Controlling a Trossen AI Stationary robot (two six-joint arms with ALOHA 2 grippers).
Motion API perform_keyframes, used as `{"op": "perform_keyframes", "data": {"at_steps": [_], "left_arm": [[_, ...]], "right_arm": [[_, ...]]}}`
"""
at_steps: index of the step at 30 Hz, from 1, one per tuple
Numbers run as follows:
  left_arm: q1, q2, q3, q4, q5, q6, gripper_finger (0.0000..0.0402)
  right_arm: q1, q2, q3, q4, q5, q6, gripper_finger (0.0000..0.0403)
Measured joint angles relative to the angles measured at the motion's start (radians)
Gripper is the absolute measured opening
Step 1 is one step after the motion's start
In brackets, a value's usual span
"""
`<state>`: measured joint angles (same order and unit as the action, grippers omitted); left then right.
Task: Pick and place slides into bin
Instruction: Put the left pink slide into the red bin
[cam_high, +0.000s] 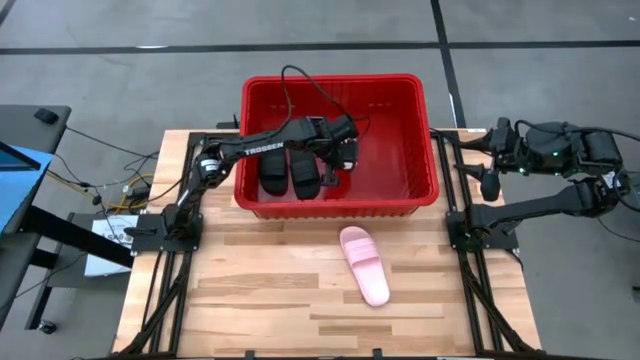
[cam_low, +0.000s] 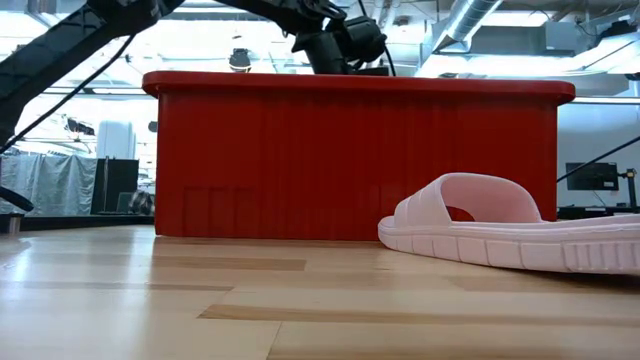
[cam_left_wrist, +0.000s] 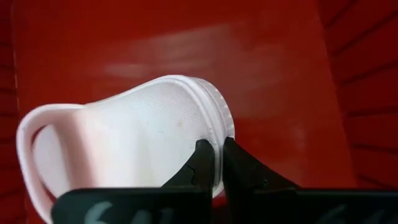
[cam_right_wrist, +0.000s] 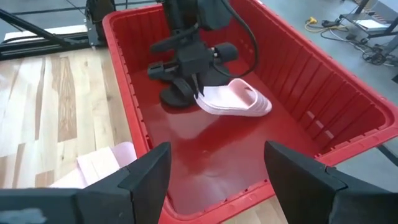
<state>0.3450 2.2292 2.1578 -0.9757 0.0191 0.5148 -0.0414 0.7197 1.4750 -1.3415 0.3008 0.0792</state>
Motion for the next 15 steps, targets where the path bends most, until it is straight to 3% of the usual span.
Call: {"op": "perform_keyframes", "data": {"at_steps": [15], "left_arm": [[0.002, 0.000, -0.002, -0.061, 0.053, -0.031, 0.0020]], "right_arm": [[0.000, 0.000, 0.000, -0.019, -0.001, 0.000, 0.0249]]}}
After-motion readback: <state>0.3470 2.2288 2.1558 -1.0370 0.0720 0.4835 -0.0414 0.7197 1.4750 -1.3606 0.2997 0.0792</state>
